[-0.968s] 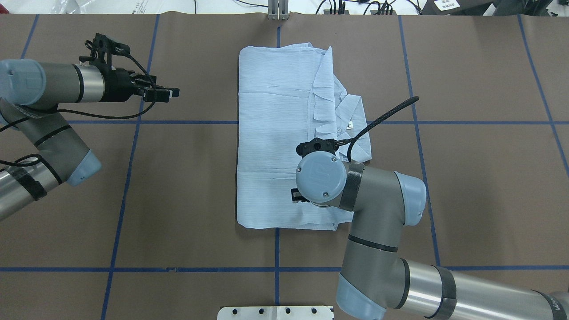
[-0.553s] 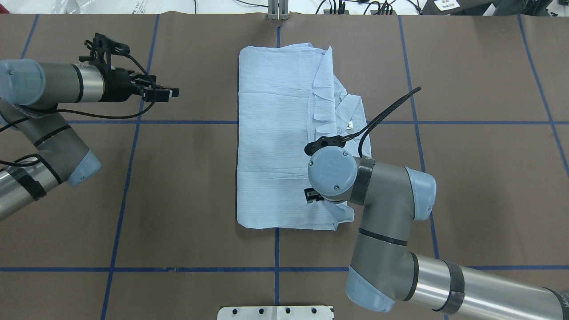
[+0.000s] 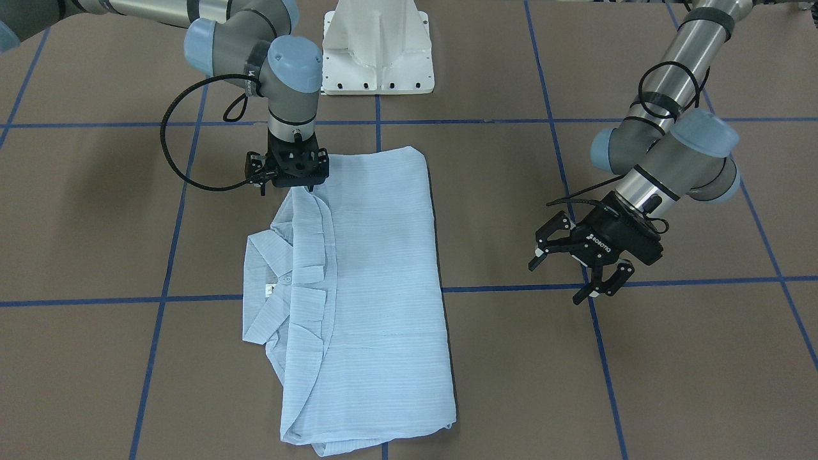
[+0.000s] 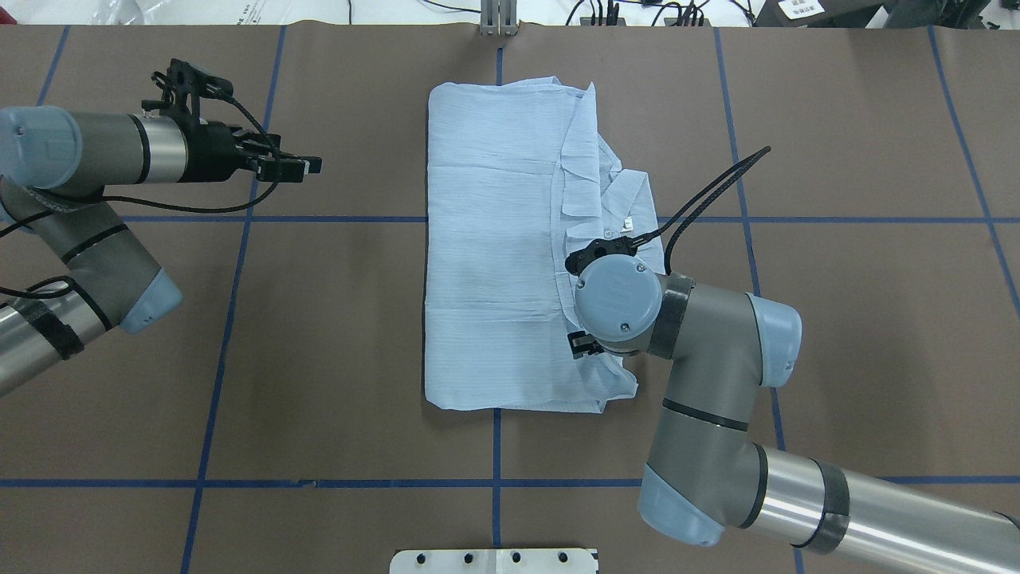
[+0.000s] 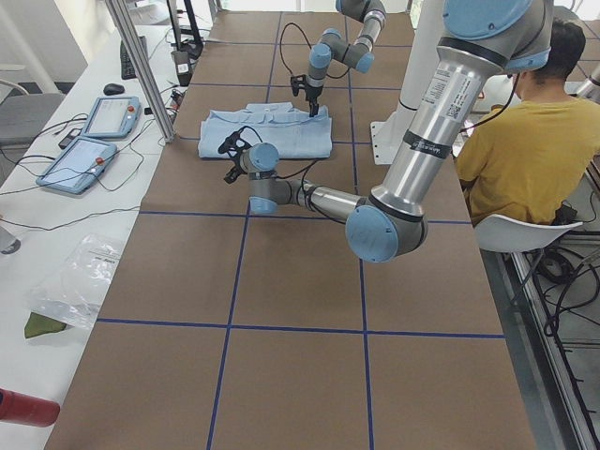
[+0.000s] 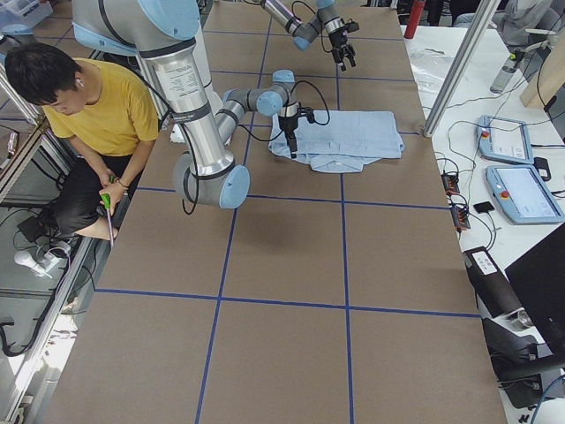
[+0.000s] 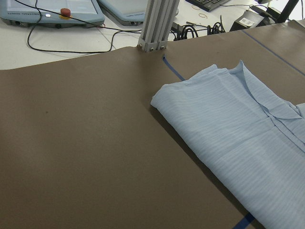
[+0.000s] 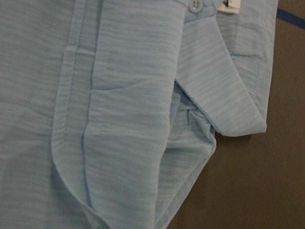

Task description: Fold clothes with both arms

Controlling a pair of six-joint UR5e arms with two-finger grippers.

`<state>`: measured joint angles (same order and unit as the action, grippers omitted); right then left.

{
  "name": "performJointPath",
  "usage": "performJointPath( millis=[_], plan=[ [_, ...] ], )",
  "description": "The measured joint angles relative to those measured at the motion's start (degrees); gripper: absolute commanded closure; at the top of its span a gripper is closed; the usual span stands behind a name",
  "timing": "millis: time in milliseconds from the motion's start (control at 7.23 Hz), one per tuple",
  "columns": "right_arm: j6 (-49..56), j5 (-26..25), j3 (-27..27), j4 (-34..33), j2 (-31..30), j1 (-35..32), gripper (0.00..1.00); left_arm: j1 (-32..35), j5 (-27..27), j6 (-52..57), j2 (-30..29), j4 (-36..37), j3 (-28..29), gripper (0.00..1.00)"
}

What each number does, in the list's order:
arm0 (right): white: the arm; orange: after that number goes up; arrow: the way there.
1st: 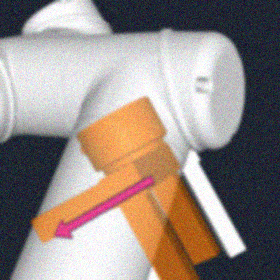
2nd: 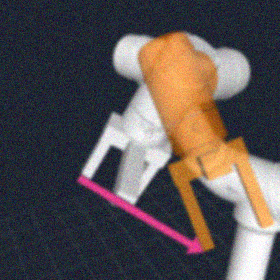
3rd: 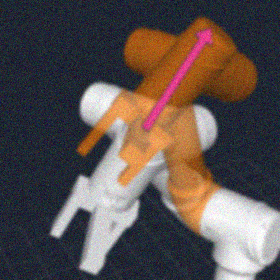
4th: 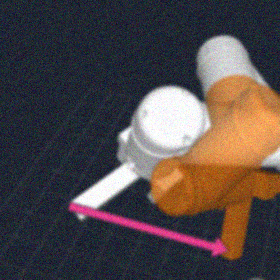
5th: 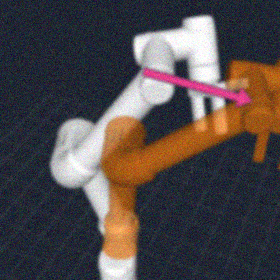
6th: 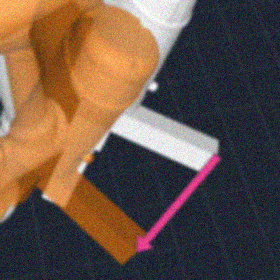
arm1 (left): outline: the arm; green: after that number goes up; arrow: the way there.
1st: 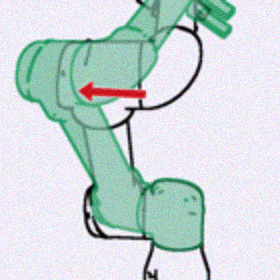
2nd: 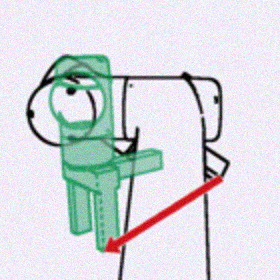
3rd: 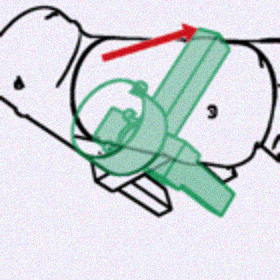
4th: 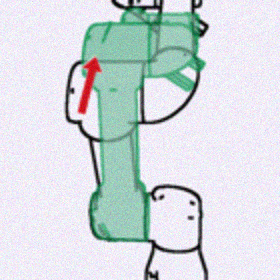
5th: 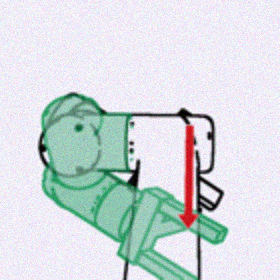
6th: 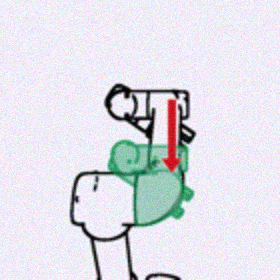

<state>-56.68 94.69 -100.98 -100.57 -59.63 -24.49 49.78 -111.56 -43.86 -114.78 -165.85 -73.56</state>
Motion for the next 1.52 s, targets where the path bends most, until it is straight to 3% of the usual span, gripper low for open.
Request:
performJointPath(
  millis=[553, 830, 1106, 1521],
  plan=[
    [-2.1, 0.7, -7.2, 2.2, -7.6, -2.8, 0.00, -0.1, -0.2, -0.1, 0.0, 0.1, 0.0, 0.00],
    [-9.8, 2.1, -4.6, 15.0, -6.3, -3.7, 0.01, -0.1, -0.1, -0.1, 0.0, 0.1, 0.0, 0.00],
    [-12.1, 2.9, 2.2, 22.1, -1.5, -3.4, 0.23, -0.1, 0.1, -0.1, 0.0, 0.0, -0.2, 0.00],
    [-2.2, 4.8, 2.2, 22.8, -1.4, -0.4, 0.51, 0.1, 0.3, -0.1, -0.1, 0.1, -0.4, 0.00]
  ],
)
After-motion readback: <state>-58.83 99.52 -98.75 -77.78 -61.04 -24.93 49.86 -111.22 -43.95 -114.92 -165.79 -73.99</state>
